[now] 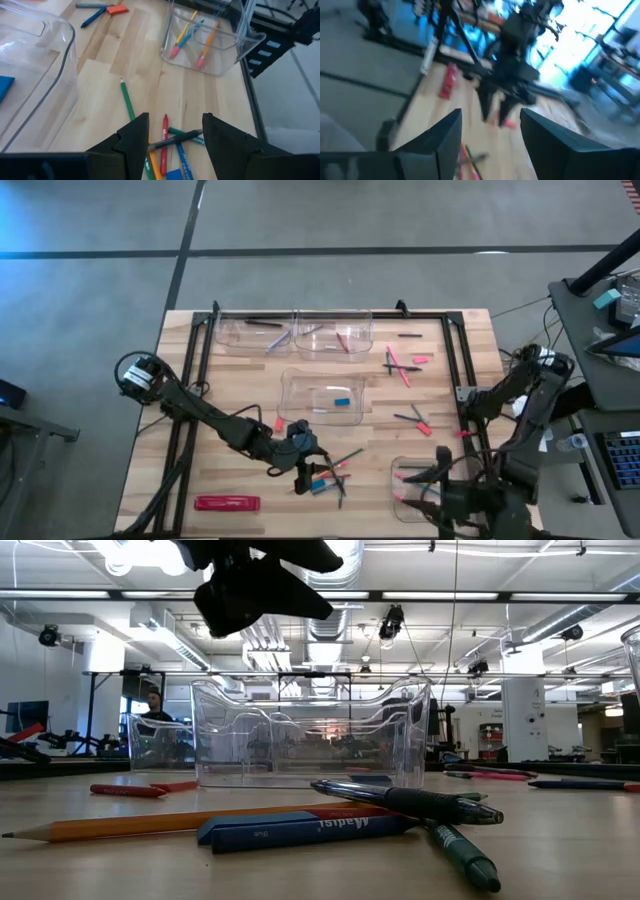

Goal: Sort crayons/erasers/pens/pencils in bins
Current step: Put the black pen into the top left transparent bin

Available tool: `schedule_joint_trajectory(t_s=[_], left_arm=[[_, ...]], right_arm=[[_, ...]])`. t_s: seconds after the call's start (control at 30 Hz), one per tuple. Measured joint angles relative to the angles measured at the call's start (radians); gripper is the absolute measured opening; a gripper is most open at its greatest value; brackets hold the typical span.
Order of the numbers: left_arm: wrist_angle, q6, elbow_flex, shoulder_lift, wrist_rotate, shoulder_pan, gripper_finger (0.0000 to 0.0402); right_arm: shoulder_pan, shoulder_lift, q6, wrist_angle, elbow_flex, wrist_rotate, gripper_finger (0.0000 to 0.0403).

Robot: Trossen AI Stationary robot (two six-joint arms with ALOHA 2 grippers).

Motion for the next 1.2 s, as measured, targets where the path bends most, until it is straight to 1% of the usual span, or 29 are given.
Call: schedule_joint_trajectory(t_s=[0.07, 0.1, 0.17, 0.23, 0.3, 0.4, 0.5, 0.6, 0.67, 0.8, 1.0, 1.2], left_arm=[[-0.004, 0.012, 0.000, 0.000, 0.000, 0.000, 0.0168], [-0.005, 0.014, 0.000, 0.000, 0.000, 0.000, 0.0168], [-0.011, 0.015, 0.000, 0.000, 0.000, 0.000, 0.0168], [-0.012, 0.017, 0.000, 0.000, 0.000, 0.000, 0.0168], [-0.010, 0.018, 0.000, 0.004, 0.000, 0.000, 0.0168], [-0.021, 0.040, 0.012, 0.030, 0.014, 0.000, 0.0168], [-0.022, 0.089, 0.053, 0.085, 0.060, 0.000, 0.0168], [-0.024, 0.155, 0.100, 0.138, 0.086, 0.000, 0.0168], [-0.039, 0.202, 0.128, 0.158, 0.090, 0.000, 0.0168], [-0.052, 0.277, 0.158, 0.176, 0.088, 0.003, 0.0168], [-0.056, 0.276, 0.163, 0.176, 0.074, 0.019, 0.0168], [-0.079, 0.273, 0.161, 0.220, 0.076, 0.018, 0.0168]], right_arm=[[-0.008, -0.027, -0.101, 0.214, -0.102, -0.077, 0.0191], [-0.019, -0.039, -0.144, 0.322, -0.154, -0.145, 0.0191], [-0.050, -0.055, -0.181, 0.503, -0.252, -0.282, 0.0191], [-0.078, -0.067, -0.195, 0.638, -0.332, -0.379, 0.0191], [-0.102, -0.078, -0.209, 0.758, -0.400, -0.418, 0.0191], [-0.118, -0.092, -0.262, 0.933, -0.480, -0.427, 0.0191], [-0.125, -0.093, -0.341, 1.116, -0.547, -0.435, 0.0191], [-0.124, -0.086, -0.393, 1.276, -0.599, -0.505, 0.0192], [-0.124, -0.081, -0.412, 1.335, -0.621, -0.538, 0.0192], [-0.124, -0.085, -0.399, 1.344, -0.635, -0.539, 0.0192], [-0.126, -0.083, -0.399, 1.344, -0.635, -0.541, 0.0192], [-0.127, -0.083, -0.397, 1.344, -0.634, -0.541, 0.0192]])
